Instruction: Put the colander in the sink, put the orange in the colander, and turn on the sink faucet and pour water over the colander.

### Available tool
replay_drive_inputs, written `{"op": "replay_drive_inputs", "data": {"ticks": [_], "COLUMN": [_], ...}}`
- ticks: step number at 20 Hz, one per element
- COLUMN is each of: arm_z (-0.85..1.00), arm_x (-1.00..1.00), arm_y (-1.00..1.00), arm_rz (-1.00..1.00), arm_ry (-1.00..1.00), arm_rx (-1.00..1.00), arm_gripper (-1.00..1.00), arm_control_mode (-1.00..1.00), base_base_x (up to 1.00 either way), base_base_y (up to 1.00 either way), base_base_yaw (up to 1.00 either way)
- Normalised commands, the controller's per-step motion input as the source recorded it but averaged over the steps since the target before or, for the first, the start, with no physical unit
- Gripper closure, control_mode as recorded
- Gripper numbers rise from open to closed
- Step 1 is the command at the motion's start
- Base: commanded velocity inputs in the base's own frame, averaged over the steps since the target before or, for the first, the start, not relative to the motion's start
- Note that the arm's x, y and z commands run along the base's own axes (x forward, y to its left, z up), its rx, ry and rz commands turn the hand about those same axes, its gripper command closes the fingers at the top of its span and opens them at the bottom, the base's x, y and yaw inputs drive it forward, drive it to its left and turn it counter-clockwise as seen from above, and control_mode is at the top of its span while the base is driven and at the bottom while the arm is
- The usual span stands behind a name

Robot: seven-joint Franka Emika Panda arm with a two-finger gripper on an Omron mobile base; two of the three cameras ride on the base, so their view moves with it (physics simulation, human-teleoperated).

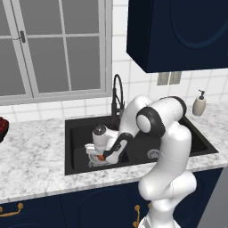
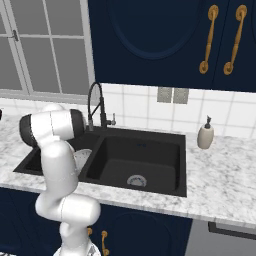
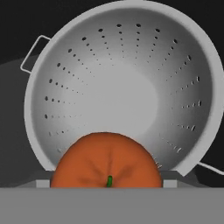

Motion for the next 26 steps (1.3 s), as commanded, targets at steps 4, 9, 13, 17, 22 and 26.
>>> {"op": "replay_drive_inputs", "data": {"ticks": [4,9,13,17,22,26], "arm_z": [-0.04,0.0,0.0,0.18,0.35,0.51], "arm_x": [0.18,0.02,0.0,0.0,0.0,0.0], "arm_y": [0.0,0.0,0.0,-0.03,-0.06,-0.03], "arm_rz": [0.0,0.0,0.0,0.0,0.0,0.0], "arm_ry": [0.0,0.0,0.0,-0.01,-0.01,-0.01], "arm_rx": [0.0,0.0,0.0,0.0,0.0,0.0], "arm_gripper": [-1.0,-1.0,-1.0,-1.0,-1.0,-1.0], "arm_control_mode": [-1.0,-1.0,-1.0,-1.0,-1.0,-1.0], "base_base_x": [0.0,0.0,0.0,0.0,0.0,0.0], "base_base_y": [0.0,0.0,0.0,0.0,0.0,0.0], "base_base_yaw": [0.0,0.0,0.0,0.0,0.0,0.0]}}
